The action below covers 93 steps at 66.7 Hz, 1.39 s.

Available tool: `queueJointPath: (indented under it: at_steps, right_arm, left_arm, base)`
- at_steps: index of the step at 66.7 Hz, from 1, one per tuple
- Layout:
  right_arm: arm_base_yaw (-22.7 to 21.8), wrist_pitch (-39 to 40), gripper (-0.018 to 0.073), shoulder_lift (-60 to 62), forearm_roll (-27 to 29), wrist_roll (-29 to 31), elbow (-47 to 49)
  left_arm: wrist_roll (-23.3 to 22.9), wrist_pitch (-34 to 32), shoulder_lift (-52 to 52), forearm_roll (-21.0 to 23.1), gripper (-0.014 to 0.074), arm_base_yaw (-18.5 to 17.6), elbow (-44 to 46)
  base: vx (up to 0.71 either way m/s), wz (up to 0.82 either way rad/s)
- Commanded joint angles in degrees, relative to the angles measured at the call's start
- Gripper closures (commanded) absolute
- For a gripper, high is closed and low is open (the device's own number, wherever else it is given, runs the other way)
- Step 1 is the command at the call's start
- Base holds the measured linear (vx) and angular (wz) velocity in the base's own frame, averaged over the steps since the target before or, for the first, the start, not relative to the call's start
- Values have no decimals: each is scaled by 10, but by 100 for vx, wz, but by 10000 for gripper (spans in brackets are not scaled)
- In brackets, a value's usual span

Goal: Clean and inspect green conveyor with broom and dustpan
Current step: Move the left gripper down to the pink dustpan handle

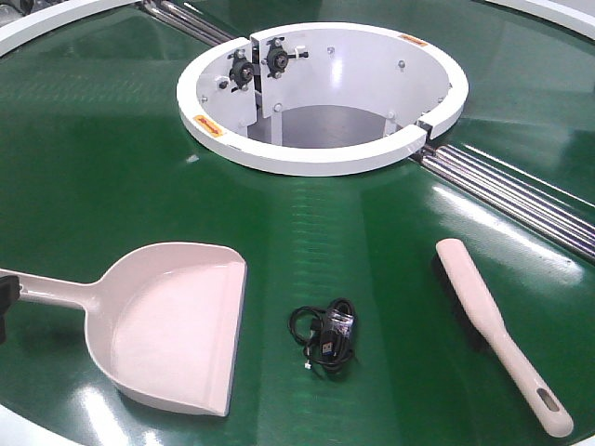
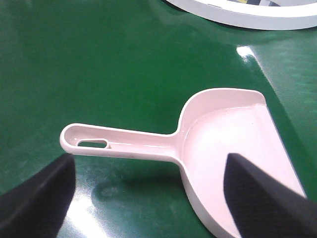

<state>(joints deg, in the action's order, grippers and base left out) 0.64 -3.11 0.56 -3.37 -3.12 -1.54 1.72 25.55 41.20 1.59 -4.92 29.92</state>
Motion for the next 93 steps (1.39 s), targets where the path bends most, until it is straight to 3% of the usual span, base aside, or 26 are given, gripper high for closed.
queueJointPath:
  at_steps: [1, 8, 18, 38, 51, 68, 93]
  right_arm:
    - [-3, 44, 569, 11, -6, 2, -12]
    - [-3, 44, 569, 11, -6, 2, -12]
    - [-3, 44, 569, 11, -6, 2, -12]
    - [-3, 44, 569, 11, -6, 2, -12]
    - [-3, 44, 569, 11, -6, 2, -12]
    - [-3, 44, 569, 11, -6, 2, -12]
    - [-3, 44, 569, 11, -6, 2, -12]
  left_arm:
    - [-3, -43, 0, 6, -11, -5, 21]
    - [-13, -65, 0, 12, 0, -5, 27]
    - [-9, 7, 32, 16, 42, -5, 96]
    - [134, 291, 200, 20, 74, -5, 309]
    - [220, 410, 302, 23, 74, -5, 419]
    - [313, 445, 379, 15, 74, -5, 500]
    - [298, 453, 433, -1, 74, -5, 506]
  base:
    - [0, 0]
    - [0, 0]
    - [0, 0]
    - [0, 0]
    - [0, 0]
    - [0, 0]
    - [0, 0]
